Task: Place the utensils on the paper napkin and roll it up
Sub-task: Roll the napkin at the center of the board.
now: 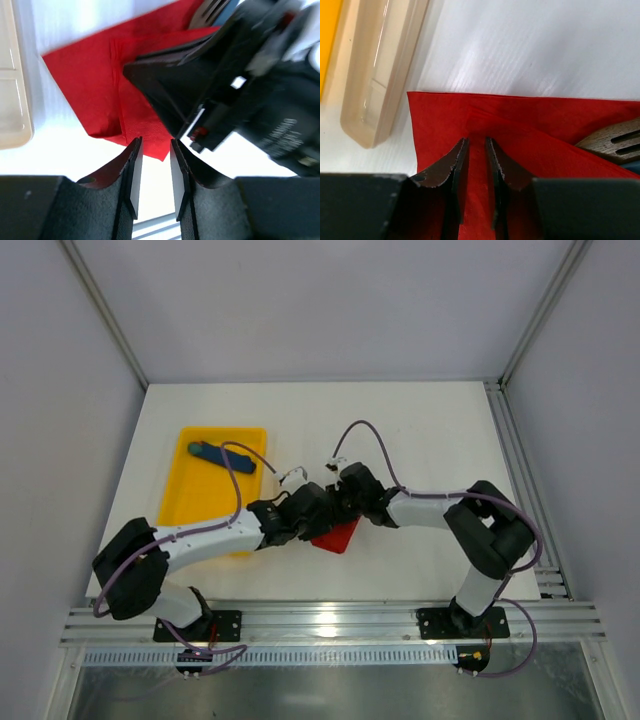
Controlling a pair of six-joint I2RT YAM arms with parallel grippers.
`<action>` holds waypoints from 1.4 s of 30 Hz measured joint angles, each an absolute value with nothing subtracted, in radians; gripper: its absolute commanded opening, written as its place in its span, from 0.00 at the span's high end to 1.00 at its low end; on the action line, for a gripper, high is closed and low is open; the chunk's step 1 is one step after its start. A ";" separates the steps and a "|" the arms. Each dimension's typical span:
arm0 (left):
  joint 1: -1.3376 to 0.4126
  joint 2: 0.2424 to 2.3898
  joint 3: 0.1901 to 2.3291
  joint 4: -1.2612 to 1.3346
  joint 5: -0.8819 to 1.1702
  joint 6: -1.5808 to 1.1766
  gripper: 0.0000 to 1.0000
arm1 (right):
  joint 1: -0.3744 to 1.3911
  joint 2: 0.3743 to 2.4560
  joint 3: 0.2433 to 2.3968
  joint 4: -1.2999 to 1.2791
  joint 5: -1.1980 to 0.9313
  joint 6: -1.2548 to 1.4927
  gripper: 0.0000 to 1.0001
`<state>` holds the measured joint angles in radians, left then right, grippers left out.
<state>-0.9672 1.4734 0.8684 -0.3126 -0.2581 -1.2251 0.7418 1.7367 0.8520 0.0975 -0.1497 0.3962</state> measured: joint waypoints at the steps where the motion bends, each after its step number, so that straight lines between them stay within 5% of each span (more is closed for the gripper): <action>1: -0.968 1.459 0.880 -0.320 -0.267 -1.219 0.67 | 0.736 1.727 0.842 0.098 -0.159 0.386 0.73; 21: -0.913 1.612 0.926 -0.213 -0.206 -1.039 0.99 | 0.712 1.590 0.660 0.168 -0.240 0.319 0.73; 42: -0.903 1.698 0.895 -0.140 -0.198 -1.045 1.00 | 0.709 1.575 0.631 0.201 -0.239 0.352 0.72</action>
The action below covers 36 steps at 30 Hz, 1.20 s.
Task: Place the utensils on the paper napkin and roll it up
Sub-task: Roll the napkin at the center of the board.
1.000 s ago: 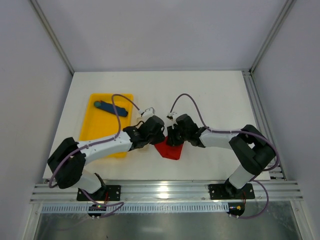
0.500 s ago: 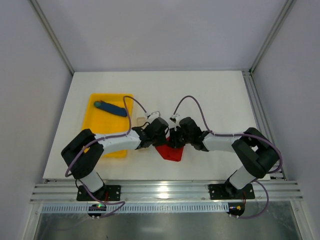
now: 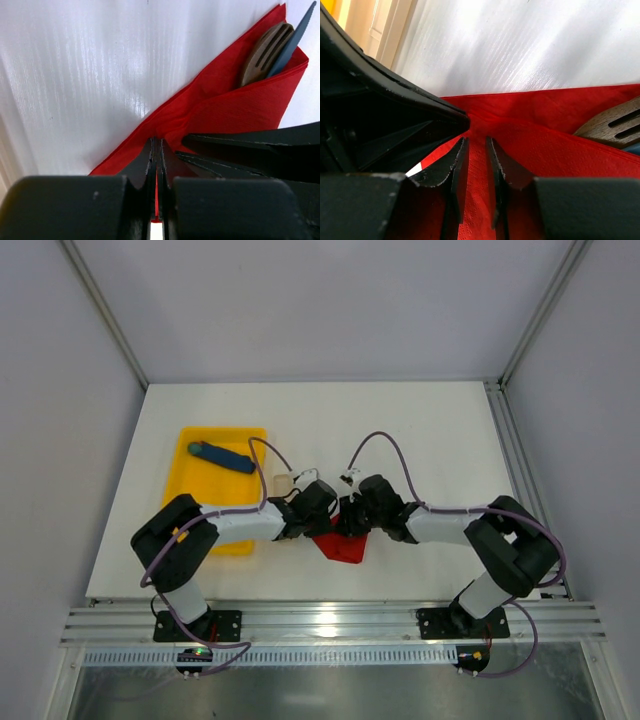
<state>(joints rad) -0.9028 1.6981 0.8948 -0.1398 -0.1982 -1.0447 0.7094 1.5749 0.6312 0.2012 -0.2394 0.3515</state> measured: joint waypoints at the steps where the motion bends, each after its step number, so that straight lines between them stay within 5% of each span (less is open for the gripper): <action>1: -0.903 1.700 0.895 -0.142 -0.200 -1.047 1.00 | 0.709 1.573 0.630 0.201 -0.239 0.354 0.72; 30: -0.903 1.705 0.901 -0.156 -0.214 -1.074 1.00 | 0.716 1.513 0.597 0.134 -0.176 0.400 0.78; 36: -0.903 1.704 0.936 -0.227 -0.221 -1.068 0.90 | 0.735 1.515 0.600 0.134 -0.151 0.400 0.78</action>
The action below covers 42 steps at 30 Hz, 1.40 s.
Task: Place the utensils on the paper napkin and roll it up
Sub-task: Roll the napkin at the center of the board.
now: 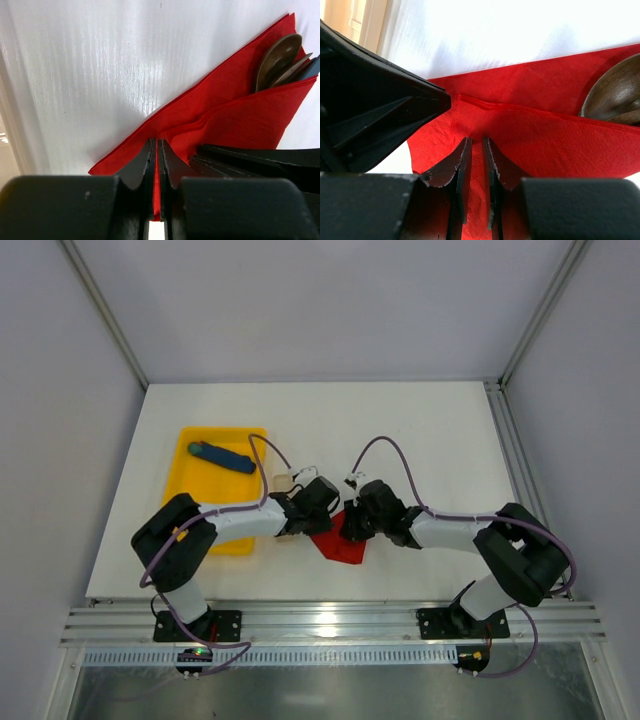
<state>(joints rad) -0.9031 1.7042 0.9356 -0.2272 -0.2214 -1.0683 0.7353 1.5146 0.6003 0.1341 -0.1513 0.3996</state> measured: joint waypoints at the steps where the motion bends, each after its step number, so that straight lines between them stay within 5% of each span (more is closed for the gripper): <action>1: -0.903 1.702 0.946 -0.241 -0.223 -1.066 0.83 | 0.738 1.515 0.600 0.134 -0.148 0.400 0.77; 7: -0.903 1.684 1.004 -0.282 -0.226 -1.038 0.69 | 0.741 1.515 0.601 0.134 -0.141 0.400 0.78; 20: -0.903 1.761 1.034 -0.297 -0.181 -0.982 0.67 | 0.743 1.514 0.600 0.135 -0.135 0.418 0.78; 23: -0.903 1.769 1.034 -0.287 -0.171 -0.979 0.69 | 0.743 1.513 0.600 0.135 -0.133 0.419 0.77; 32: -0.903 1.803 1.063 -0.290 -0.171 -0.979 0.99 | 0.744 1.499 0.595 0.130 -0.134 0.425 0.76; 42: -0.903 1.805 1.070 -0.300 -0.175 -0.980 1.00 | 0.744 1.429 0.595 0.077 -0.144 0.424 0.75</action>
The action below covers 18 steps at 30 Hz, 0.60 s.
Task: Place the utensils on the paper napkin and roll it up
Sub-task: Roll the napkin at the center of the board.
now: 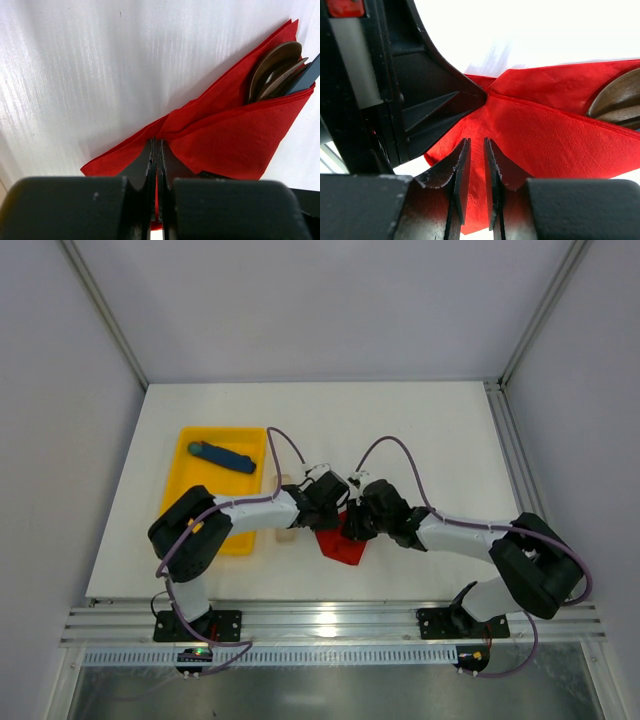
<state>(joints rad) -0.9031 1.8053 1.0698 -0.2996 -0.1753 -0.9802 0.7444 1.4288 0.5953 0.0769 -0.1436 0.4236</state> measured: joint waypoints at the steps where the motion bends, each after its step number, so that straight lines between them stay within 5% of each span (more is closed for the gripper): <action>1: -0.903 1.805 1.071 -0.304 -0.177 -0.982 1.00 | 0.744 1.427 0.596 0.075 -0.144 0.424 0.75; 18: -0.905 1.805 1.077 -0.327 -0.201 -0.987 1.00 | 0.758 1.374 0.478 0.153 -0.258 0.501 0.75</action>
